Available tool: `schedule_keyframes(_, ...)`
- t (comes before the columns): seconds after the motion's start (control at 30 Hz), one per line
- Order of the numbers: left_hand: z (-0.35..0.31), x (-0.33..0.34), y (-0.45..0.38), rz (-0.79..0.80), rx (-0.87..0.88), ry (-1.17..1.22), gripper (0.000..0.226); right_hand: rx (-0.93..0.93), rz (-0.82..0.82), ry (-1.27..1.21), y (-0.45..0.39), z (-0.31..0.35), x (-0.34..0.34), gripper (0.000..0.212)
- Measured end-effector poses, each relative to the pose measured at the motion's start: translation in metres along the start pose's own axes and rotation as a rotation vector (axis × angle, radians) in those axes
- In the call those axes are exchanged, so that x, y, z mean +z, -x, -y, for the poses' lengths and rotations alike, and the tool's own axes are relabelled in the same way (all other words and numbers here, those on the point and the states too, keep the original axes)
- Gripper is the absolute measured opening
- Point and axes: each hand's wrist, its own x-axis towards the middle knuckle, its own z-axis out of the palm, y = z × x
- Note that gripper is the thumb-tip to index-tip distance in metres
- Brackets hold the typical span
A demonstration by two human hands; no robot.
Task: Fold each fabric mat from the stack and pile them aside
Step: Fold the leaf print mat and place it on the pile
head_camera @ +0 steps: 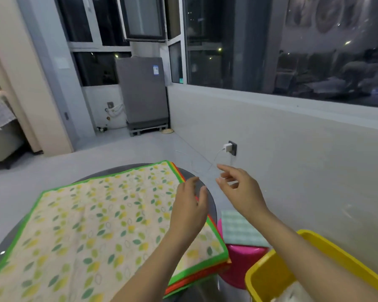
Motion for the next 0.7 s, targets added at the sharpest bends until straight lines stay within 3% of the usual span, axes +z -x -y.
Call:
schedule_keyframes(0.27,0.067,-0.097,0.068,0.039,-0.048,-0.282,0.035,-0.132,0.344,-0.004,0.054,0.026,0.077,0.034)
schedule_keyframes(0.5,0.108,-0.118,0.1,0.393,-0.151,-0.478,0.039,-0.257,0.594,0.247,0.077,0.006,0.107,0.037)
schedule_keyframes(0.7,0.128,-0.124,0.117,0.497,-0.043,-0.467,0.053,-0.358,0.756,0.28,0.091,-0.005,0.117,0.045)
